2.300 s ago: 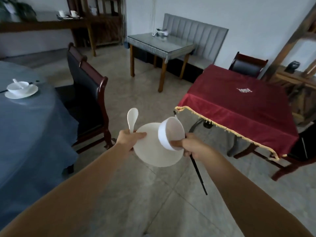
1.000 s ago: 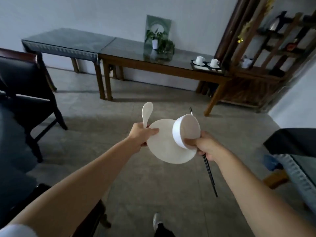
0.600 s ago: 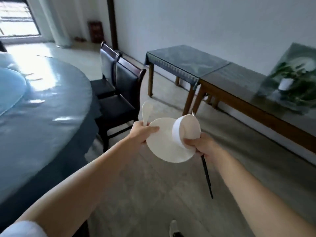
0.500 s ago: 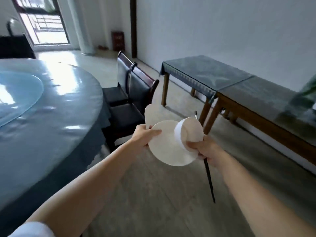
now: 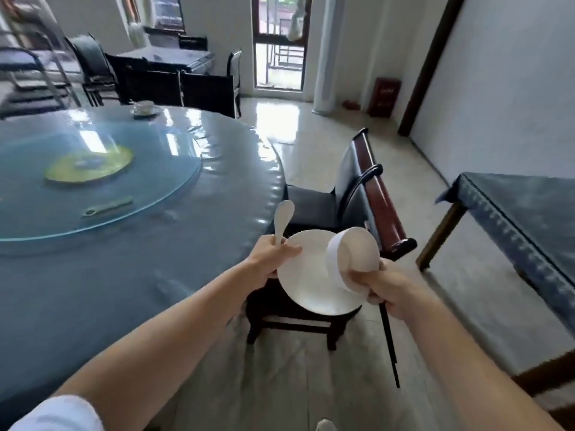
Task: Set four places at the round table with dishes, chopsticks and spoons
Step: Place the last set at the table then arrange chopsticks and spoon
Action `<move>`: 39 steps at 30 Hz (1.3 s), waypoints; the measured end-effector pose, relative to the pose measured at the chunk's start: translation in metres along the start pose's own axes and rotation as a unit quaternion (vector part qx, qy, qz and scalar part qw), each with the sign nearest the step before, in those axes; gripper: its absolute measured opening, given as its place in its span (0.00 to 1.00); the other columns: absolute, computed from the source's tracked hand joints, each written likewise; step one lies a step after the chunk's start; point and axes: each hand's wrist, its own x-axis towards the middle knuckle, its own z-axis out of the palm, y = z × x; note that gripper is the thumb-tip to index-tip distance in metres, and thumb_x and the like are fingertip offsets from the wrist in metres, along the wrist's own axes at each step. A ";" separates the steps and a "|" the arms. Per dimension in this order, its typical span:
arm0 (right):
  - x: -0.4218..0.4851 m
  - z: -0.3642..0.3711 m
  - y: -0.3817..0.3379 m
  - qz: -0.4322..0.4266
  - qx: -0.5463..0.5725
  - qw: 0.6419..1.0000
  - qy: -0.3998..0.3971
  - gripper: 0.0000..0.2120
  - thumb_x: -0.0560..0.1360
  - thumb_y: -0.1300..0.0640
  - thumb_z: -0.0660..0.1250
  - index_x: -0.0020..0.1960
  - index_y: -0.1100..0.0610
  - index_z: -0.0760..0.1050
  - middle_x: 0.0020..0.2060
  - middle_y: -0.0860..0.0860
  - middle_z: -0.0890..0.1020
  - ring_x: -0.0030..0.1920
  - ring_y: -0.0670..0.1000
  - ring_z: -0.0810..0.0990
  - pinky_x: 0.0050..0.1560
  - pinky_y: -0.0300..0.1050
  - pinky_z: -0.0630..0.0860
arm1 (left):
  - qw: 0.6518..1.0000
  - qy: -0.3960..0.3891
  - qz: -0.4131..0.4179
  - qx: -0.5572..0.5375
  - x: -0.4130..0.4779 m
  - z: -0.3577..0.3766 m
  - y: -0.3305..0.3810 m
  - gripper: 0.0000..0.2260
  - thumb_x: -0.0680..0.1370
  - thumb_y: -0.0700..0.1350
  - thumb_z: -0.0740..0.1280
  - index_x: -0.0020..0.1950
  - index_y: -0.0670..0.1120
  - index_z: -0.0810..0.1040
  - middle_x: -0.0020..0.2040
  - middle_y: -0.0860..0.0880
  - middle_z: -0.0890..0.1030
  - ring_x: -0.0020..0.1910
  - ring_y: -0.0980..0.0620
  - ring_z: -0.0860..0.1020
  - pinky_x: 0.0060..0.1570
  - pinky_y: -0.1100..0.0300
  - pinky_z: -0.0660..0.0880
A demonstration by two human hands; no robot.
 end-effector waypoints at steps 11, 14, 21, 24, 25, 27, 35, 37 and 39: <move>0.321 0.091 -0.116 0.049 -0.146 0.968 -0.197 0.08 0.70 0.61 0.73 0.49 0.57 0.79 0.31 0.51 0.77 0.22 0.47 0.63 0.22 0.38 0.59 | 0.971 0.188 -0.069 -0.131 0.209 -0.102 0.015 0.05 0.80 0.42 0.68 0.50 0.41 0.74 0.43 0.40 0.77 0.40 0.46 0.77 0.36 0.56 0.72; 0.389 0.127 -0.128 0.061 -0.168 0.964 -0.195 0.09 0.71 0.62 0.72 0.51 0.59 0.79 0.33 0.53 0.75 0.23 0.47 0.63 0.22 0.40 0.59 | 0.964 0.206 -0.087 -0.143 0.271 -0.137 0.011 0.07 0.80 0.43 0.68 0.45 0.44 0.72 0.41 0.42 0.77 0.39 0.46 0.76 0.37 0.56 0.70; 0.511 0.200 -0.143 0.149 -0.166 0.963 -0.150 0.06 0.70 0.63 0.71 0.46 0.58 0.77 0.32 0.53 0.73 0.24 0.47 0.61 0.23 0.39 0.57 | 0.960 0.177 -0.138 -0.165 0.401 -0.217 -0.003 0.11 0.79 0.43 0.69 0.40 0.46 0.69 0.39 0.43 0.76 0.36 0.47 0.74 0.35 0.56 0.70; 0.553 0.221 -0.147 0.179 -0.197 0.954 -0.136 0.06 0.68 0.61 0.71 0.44 0.57 0.77 0.33 0.52 0.73 0.26 0.48 0.61 0.23 0.39 0.57 | 0.960 0.164 -0.153 -0.166 0.442 -0.237 -0.008 0.11 0.80 0.43 0.68 0.41 0.46 0.68 0.39 0.44 0.76 0.37 0.46 0.74 0.36 0.56 0.70; 0.566 0.227 -0.146 0.185 -0.211 0.951 -0.133 0.07 0.67 0.61 0.70 0.45 0.56 0.77 0.34 0.53 0.73 0.27 0.48 0.61 0.24 0.39 0.58 | 0.959 0.163 -0.161 -0.166 0.453 -0.241 -0.011 0.11 0.80 0.44 0.68 0.41 0.46 0.68 0.39 0.45 0.77 0.37 0.47 0.74 0.35 0.56 0.70; 0.590 0.238 -0.146 0.191 -0.235 0.943 -0.134 0.08 0.66 0.60 0.69 0.46 0.56 0.78 0.36 0.53 0.74 0.29 0.49 0.62 0.25 0.40 0.59 | 0.955 0.172 -0.180 -0.164 0.473 -0.247 -0.018 0.11 0.79 0.44 0.68 0.42 0.46 0.68 0.38 0.46 0.77 0.35 0.48 0.74 0.32 0.59 0.69; 0.657 0.267 -0.133 0.158 -0.320 0.912 -0.201 0.08 0.70 0.64 0.66 0.48 0.60 0.79 0.33 0.50 0.73 0.27 0.49 0.65 0.21 0.36 0.60 | 0.926 0.295 -0.212 -0.107 0.494 -0.226 -0.056 0.04 0.78 0.44 0.69 0.46 0.46 0.76 0.42 0.48 0.82 0.42 0.48 0.80 0.42 0.55 0.76; 0.667 0.271 -0.130 0.141 -0.342 0.903 -0.219 0.09 0.69 0.62 0.67 0.49 0.61 0.79 0.32 0.50 0.73 0.28 0.50 0.67 0.21 0.36 0.61 | 0.911 0.337 -0.222 -0.088 0.494 -0.215 -0.063 0.03 0.78 0.46 0.69 0.48 0.47 0.78 0.42 0.50 0.83 0.42 0.49 0.80 0.41 0.56 0.76; 0.676 0.276 -0.128 0.121 -0.357 0.895 -0.237 0.10 0.69 0.61 0.67 0.50 0.60 0.79 0.34 0.50 0.74 0.30 0.50 0.68 0.24 0.38 0.62 | 0.888 0.391 -0.230 -0.074 0.496 -0.204 -0.068 0.05 0.77 0.48 0.70 0.45 0.48 0.78 0.39 0.52 0.81 0.38 0.51 0.79 0.34 0.59 0.72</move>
